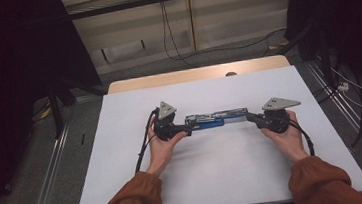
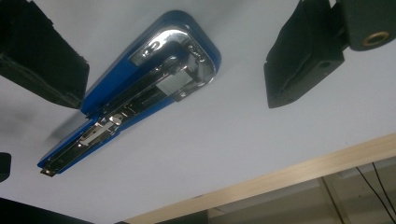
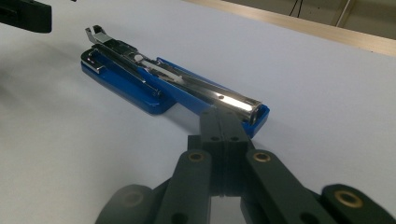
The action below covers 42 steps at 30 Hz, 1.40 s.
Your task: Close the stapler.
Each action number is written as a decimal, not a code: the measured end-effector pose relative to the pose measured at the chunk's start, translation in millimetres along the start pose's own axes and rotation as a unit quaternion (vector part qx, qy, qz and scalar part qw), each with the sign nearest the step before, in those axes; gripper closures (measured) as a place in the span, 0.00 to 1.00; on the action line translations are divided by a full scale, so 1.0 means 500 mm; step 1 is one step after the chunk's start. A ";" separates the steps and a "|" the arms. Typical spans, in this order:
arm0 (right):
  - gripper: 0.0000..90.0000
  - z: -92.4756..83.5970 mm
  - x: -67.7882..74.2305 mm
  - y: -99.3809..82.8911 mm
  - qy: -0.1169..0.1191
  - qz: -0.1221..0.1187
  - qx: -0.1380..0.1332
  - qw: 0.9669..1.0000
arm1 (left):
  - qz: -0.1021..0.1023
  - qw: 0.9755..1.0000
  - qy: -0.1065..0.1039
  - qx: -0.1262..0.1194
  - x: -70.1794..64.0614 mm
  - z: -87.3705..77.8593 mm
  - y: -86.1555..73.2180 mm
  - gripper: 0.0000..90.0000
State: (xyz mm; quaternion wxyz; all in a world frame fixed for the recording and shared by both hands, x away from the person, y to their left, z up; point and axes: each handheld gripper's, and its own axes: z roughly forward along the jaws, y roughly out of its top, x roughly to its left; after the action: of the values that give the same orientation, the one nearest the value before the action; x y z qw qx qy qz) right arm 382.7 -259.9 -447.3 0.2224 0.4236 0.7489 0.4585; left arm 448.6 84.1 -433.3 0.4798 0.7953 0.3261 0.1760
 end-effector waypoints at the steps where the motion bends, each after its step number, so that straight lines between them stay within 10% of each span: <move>1: 1.00 0.000 0.000 0.000 0.001 0.001 0.001 1.000 | 0.003 1.000 0.001 0.004 -0.001 0.002 -0.002 0.13; 26: 1.00 0.006 -0.001 -0.003 0.009 -0.008 0.018 1.000 | 0.033 0.998 -0.043 0.028 -0.019 0.013 -0.012 1.00; 42: 1.00 0.009 0.001 -0.005 0.003 -0.009 0.039 0.999 | 0.032 0.997 -0.030 0.058 -0.013 0.035 -0.020 1.00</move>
State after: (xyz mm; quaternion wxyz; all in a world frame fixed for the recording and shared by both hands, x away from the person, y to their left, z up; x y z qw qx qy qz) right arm 384.6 -257.6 -451.7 0.2078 0.4235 0.7708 0.4281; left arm 450.6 71.6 -450.2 0.4368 0.8366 0.2956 0.1481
